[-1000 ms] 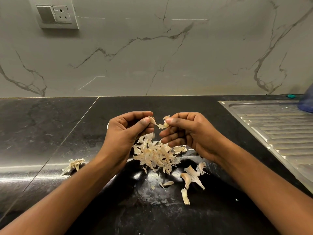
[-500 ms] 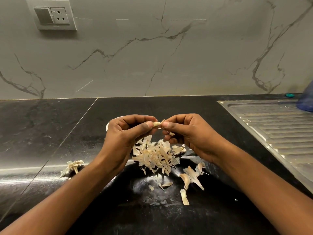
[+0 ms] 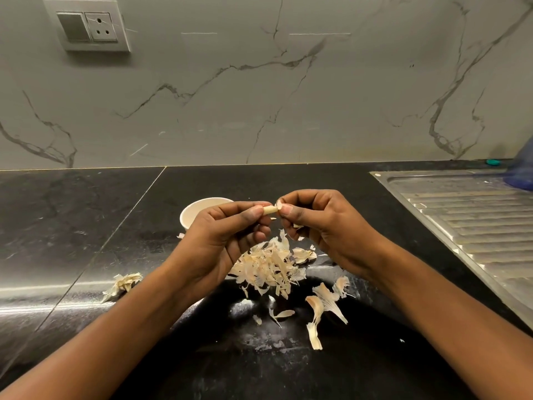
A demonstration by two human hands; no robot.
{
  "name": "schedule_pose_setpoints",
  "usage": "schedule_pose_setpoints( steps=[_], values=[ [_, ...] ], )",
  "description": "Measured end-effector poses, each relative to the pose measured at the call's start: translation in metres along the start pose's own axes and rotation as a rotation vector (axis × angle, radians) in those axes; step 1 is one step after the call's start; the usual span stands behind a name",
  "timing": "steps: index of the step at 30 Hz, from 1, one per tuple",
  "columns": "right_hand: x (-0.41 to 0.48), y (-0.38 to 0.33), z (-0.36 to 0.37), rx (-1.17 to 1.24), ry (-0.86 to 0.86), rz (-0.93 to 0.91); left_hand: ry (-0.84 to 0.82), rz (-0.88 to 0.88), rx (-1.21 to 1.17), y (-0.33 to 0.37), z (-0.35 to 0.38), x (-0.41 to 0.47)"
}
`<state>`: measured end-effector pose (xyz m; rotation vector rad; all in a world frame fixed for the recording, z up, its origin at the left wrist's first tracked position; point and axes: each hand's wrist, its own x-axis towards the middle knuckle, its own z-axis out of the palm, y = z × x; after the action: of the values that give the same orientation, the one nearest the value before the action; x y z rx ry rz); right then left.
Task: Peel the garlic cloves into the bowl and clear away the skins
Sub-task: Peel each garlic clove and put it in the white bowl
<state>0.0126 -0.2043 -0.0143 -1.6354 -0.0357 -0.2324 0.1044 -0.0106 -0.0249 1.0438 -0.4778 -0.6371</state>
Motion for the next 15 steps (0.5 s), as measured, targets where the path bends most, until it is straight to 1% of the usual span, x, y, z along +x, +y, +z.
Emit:
schedule_pose_setpoints(
  steps=[4, 7, 9, 13, 15],
  values=[
    [-0.001, -0.001, 0.001, 0.197, -0.064, 0.089, -0.048, -0.094, -0.089, 0.003, -0.001, -0.001],
    [-0.001, -0.002, 0.000, 0.263, -0.073, 0.133, -0.048, -0.066, -0.059, 0.003, 0.002, -0.001],
    [-0.001, -0.001, 0.000, 0.240, -0.052, 0.145, -0.007, 0.026, 0.056, 0.000, 0.001, -0.001],
    [0.003, 0.001, 0.000, 0.206, 0.025, 0.162, 0.075, 0.324, 0.426, -0.006, -0.001, -0.004],
    [0.004, 0.002, 0.000, 0.191, 0.029, 0.160, 0.087, 0.428, 0.565, -0.008, 0.000, -0.005]
  ],
)
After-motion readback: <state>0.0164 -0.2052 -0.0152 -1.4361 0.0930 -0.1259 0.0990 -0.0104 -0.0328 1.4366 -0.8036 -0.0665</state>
